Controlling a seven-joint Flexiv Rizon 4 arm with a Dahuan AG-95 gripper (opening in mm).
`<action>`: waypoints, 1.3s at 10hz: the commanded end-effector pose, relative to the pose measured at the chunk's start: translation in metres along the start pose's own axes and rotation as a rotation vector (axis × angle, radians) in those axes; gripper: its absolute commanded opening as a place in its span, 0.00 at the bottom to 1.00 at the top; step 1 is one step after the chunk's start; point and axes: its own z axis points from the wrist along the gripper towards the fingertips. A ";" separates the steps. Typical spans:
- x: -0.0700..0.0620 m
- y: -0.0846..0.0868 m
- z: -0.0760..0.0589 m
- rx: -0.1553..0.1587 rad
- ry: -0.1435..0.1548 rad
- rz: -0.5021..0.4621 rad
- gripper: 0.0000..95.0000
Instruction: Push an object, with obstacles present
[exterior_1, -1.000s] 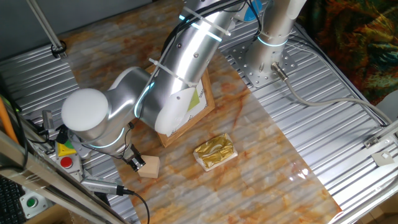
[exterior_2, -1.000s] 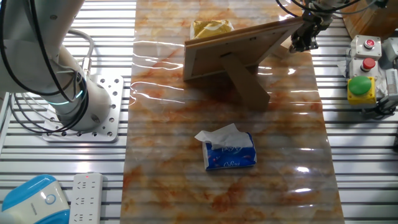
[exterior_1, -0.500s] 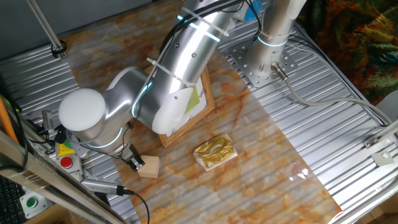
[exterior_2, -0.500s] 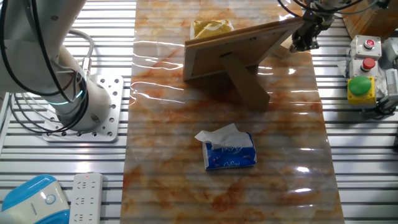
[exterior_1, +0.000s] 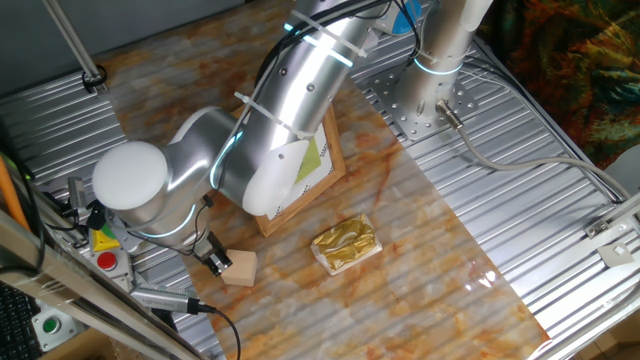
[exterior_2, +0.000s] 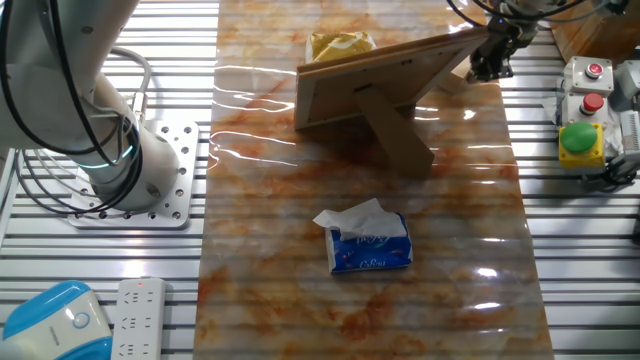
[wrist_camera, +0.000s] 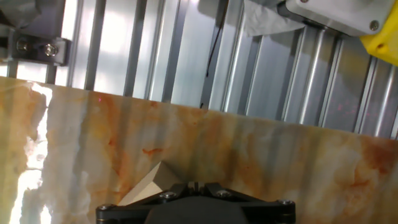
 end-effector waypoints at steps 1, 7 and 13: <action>0.001 0.004 0.002 0.003 -0.003 0.010 0.00; 0.016 0.007 0.007 0.003 -0.010 0.021 0.00; 0.031 0.025 0.014 0.010 -0.018 0.049 0.00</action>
